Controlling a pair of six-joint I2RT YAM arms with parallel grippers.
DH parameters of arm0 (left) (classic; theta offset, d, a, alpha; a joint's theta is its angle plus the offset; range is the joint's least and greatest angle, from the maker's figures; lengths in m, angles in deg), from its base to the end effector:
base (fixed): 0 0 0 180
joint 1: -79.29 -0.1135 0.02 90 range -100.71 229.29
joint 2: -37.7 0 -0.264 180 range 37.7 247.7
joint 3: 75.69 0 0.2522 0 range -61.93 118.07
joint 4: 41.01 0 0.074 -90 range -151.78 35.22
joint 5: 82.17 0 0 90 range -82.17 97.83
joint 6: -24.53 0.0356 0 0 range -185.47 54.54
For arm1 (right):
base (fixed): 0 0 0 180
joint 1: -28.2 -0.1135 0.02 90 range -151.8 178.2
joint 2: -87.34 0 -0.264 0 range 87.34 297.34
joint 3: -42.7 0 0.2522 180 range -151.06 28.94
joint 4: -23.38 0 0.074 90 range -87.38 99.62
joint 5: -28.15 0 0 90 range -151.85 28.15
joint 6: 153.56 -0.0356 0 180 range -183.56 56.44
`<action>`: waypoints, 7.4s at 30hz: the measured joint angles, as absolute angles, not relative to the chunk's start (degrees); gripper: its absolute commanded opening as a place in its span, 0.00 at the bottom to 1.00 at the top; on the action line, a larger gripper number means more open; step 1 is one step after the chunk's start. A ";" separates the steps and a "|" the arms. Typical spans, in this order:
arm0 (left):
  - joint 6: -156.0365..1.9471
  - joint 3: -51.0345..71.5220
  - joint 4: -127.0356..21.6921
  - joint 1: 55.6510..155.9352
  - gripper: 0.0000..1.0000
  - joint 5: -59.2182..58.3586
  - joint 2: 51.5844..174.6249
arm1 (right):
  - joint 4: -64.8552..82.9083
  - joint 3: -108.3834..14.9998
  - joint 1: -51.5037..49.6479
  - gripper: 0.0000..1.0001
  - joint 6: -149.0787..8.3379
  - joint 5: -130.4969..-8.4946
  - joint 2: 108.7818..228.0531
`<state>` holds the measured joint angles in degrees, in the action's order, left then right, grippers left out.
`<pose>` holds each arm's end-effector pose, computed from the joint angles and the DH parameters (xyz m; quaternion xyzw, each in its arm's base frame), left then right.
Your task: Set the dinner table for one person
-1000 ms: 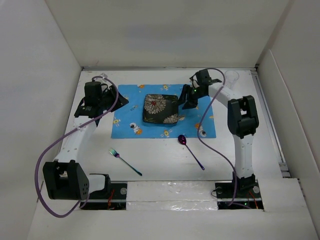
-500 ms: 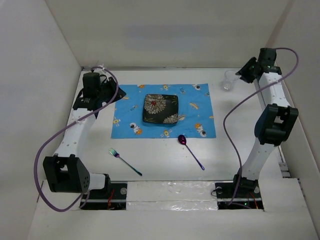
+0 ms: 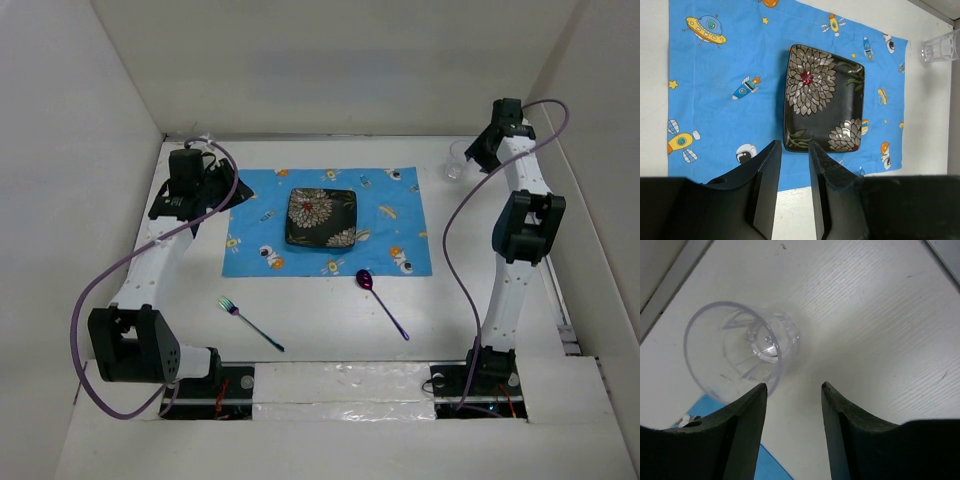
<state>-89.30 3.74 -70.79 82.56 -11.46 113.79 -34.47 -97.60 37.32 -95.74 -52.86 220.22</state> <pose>0.3035 -0.0291 0.3365 -0.0627 0.8404 -0.2601 0.4714 0.5118 -0.0878 0.2554 0.3556 0.8685 -0.0048 0.3454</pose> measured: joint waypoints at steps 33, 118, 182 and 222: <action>-89.30 4.33 -71.64 82.56 0.27 -13.05 113.62 | -26.76 -82.21 20.95 0.00 -91.74 -56.97 199.54; -88.86 8.55 -71.35 84.44 0.20 -14.54 112.64 | -24.68 -28.01 -11.00 0.40 -92.83 -61.43 173.09; -88.84 6.13 -71.81 84.44 0.16 -9.42 111.72 | -31.17 -69.25 3.34 0.00 -88.61 -53.52 209.09; -129.80 -4.50 -104.75 120.83 0.10 34.55 102.45 | -22.82 -32.46 -0.36 0.20 -93.58 -62.41 163.28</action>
<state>-129.80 -4.50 -104.75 120.83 34.55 102.45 -22.82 -32.46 -0.36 -93.58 -62.41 163.28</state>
